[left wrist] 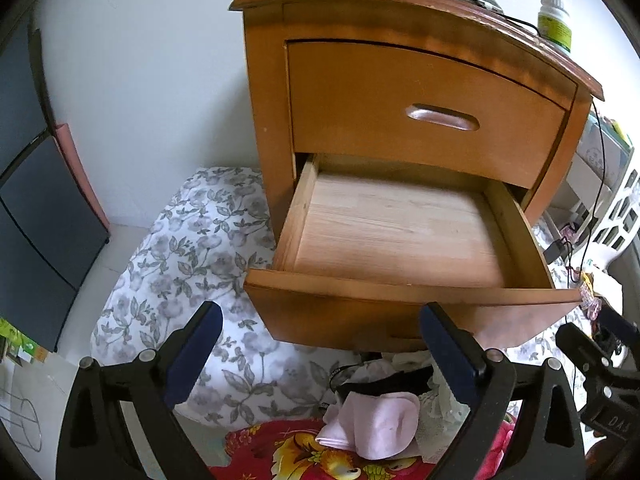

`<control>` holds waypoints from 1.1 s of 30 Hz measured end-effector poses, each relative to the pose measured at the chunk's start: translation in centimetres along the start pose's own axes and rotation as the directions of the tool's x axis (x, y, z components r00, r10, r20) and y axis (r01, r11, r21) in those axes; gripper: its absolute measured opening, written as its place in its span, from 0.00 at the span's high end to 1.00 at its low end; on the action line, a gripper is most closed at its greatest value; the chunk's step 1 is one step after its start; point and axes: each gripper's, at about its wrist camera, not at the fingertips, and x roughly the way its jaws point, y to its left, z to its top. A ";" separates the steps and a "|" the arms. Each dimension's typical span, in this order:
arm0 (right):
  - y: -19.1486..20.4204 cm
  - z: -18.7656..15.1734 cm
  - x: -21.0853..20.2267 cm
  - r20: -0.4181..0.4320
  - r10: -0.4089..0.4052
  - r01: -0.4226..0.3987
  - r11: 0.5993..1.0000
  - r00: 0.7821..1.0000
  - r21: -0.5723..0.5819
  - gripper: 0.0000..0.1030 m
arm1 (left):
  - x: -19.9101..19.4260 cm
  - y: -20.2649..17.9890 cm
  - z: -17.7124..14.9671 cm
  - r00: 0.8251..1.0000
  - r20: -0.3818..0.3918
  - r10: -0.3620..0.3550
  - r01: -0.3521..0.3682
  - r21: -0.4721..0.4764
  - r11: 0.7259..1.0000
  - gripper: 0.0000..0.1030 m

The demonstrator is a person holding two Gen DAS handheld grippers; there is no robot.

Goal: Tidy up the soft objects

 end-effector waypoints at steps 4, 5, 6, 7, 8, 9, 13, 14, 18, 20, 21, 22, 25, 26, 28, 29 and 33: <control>0.3 0.4 -0.1 0.004 -0.010 0.010 1.000 1.000 -0.011 0.00 | 0.0 -0.1 0.0 1.000 -0.006 -0.013 0.013 0.000 1.000 0.04; 0.4 0.5 -0.2 0.005 -0.010 0.010 1.000 1.000 -0.015 0.00 | 0.0 -0.1 0.0 1.000 -0.004 -0.012 0.012 -0.001 1.000 0.04; 0.5 0.5 -0.2 0.006 -0.011 0.011 1.000 1.000 -0.019 0.00 | 0.0 -0.1 0.0 1.000 -0.004 -0.013 0.013 -0.001 1.000 0.04; 0.5 0.6 -0.3 0.007 -0.013 0.013 1.000 1.000 -0.023 0.00 | 0.0 -0.1 0.0 1.000 -0.009 -0.015 0.015 -0.003 1.000 0.04; 0.6 0.6 -0.4 0.008 -0.015 0.015 1.000 1.000 -0.026 0.00 | 0.0 -0.1 0.0 1.000 -0.017 -0.019 0.019 -0.008 1.000 0.04; 0.6 0.6 -0.4 0.009 -0.015 0.015 1.000 1.000 -0.027 0.00 | -0.1 -0.1 0.0 0.999 -0.021 -0.024 0.024 -0.008 1.000 0.04; 0.7 0.7 -0.6 0.014 -0.014 0.014 0.999 1.000 -0.030 0.00 | -0.4 -0.1 0.0 0.999 -0.021 -0.032 0.032 -0.007 0.999 0.04; 0.7 0.7 -0.6 0.014 -0.013 0.014 0.999 1.000 -0.031 0.00 | -0.4 -0.1 0.0 0.999 -0.022 -0.033 0.033 -0.006 0.999 0.04; 0.9 0.7 -0.8 0.015 -0.012 0.012 0.999 1.000 -0.041 0.00 | -0.6 -0.3 -0.1 1.000 -0.017 0.000 0.000 0.005 1.000 0.04; 0.9 0.7 -0.9 0.019 -0.010 0.011 0.999 1.000 -0.041 0.00 | -0.8 -0.2 -0.1 1.000 -0.015 -0.009 0.009 -0.002 1.000 0.04; 0.9 0.7 -1.0 0.021 -0.010 0.011 0.999 1.000 -0.041 0.00 | -0.9 -0.1 -0.1 1.000 -0.016 -0.017 0.017 -0.007 1.000 0.04; 0.9 0.7 -1.0 0.022 -0.011 0.012 0.999 1.000 -0.041 0.00 | -1.0 -0.1 0.0 1.000 -0.016 -0.021 0.021 -0.010 1.000 0.04; 0.9 0.7 -1.1 0.022 -0.011 0.012 0.999 1.000 -0.041 0.00 | -1.2 -0.2 -0.1 1.000 -0.016 -0.004 0.004 -0.002 1.000 0.04; 0.9 0.7 -1.1 0.023 -0.012 0.013 0.999 1.000 -0.041 0.00 | -1.2 -0.3 -0.1 1.000 -0.015 0.007 -0.007 0.007 1.000 0.04; 0.9 0.7 -1.1 0.023 -0.012 0.013 0.999 1.000 -0.040 0.00 | -1.2 -0.5 -0.3 1.000 -0.017 0.016 -0.016 0.017 1.000 0.04; 0.9 0.7 -1.2 0.023 -0.012 0.013 0.999 1.000 -0.041 0.00 | -1.2 -0.5 -0.3 1.000 -0.018 0.013 -0.013 0.018 1.000 0.04; 1.0 0.5 -1.1 0.019 -0.011 0.011 0.999 1.000 -0.046 0.00 | -1.2 -0.5 -0.4 1.000 -0.023 0.008 -0.008 0.015 1.000 0.04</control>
